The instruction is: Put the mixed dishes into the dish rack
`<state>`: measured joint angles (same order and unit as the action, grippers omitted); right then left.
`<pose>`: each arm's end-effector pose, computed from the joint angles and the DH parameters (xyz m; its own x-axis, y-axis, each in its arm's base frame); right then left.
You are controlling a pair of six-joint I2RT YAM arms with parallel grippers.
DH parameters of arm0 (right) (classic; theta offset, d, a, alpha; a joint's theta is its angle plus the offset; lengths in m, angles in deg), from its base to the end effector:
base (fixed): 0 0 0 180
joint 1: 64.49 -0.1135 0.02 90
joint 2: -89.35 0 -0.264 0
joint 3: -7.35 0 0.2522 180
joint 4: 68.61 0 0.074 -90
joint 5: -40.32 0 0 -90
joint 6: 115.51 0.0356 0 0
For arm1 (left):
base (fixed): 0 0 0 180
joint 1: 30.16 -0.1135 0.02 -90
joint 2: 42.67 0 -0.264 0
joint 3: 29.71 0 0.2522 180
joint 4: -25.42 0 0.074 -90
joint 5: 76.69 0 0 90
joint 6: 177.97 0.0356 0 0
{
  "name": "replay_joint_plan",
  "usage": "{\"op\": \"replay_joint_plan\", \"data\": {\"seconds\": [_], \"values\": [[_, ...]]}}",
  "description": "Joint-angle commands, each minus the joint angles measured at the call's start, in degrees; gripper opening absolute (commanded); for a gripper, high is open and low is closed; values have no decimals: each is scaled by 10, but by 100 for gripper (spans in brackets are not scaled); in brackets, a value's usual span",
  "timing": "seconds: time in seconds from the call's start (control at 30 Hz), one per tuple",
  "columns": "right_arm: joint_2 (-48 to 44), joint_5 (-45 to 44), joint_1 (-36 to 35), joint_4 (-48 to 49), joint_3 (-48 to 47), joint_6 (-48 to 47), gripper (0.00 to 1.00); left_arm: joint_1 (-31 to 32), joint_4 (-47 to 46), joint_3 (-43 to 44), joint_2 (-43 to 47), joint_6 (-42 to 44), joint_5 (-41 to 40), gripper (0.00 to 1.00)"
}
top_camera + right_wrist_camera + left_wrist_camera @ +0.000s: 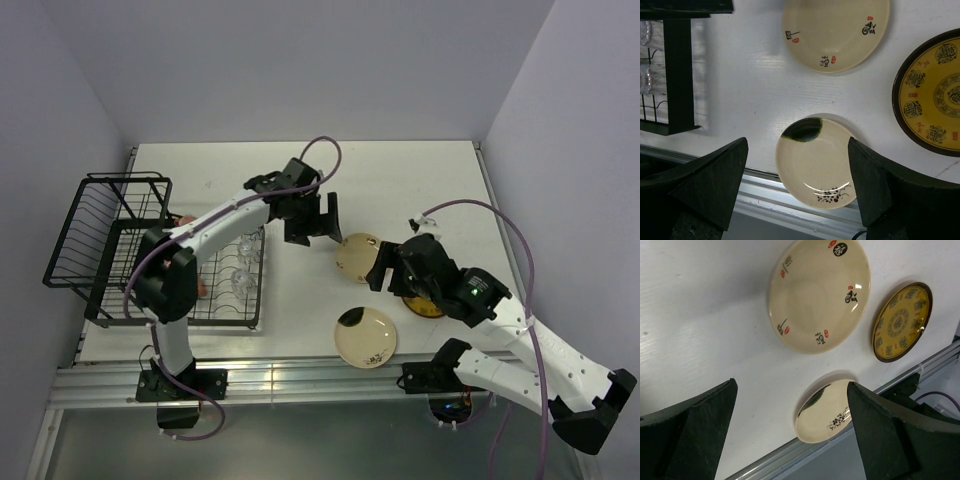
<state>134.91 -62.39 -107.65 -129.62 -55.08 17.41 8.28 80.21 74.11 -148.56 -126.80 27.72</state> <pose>0.1181 0.1000 0.2995 -0.7480 0.2093 -0.6299 -0.0584 0.9246 0.3765 0.3106 -0.2579 0.2675 -0.9553 -0.0171 -0.2952 0.1409 0.8515 -0.5051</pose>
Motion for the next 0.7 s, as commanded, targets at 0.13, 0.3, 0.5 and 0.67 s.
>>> {"op": "replay_joint_plan", "data": {"seconds": [0.13,0.3,0.5,0.67], "values": [[-27,-26,21,-33,-31,-4,88,50,-4,91,-101,-1,-30,96],[-49,-27,27,-39,-16,-1,88,66,-4,88,-128,5,-73,94],[-71,-21,32,-47,-5,7,88,74,-12,78,-150,8,-98,93],[-80,-25,32,-56,-6,11,88,77,-25,87,-172,0,-88,88]]}}
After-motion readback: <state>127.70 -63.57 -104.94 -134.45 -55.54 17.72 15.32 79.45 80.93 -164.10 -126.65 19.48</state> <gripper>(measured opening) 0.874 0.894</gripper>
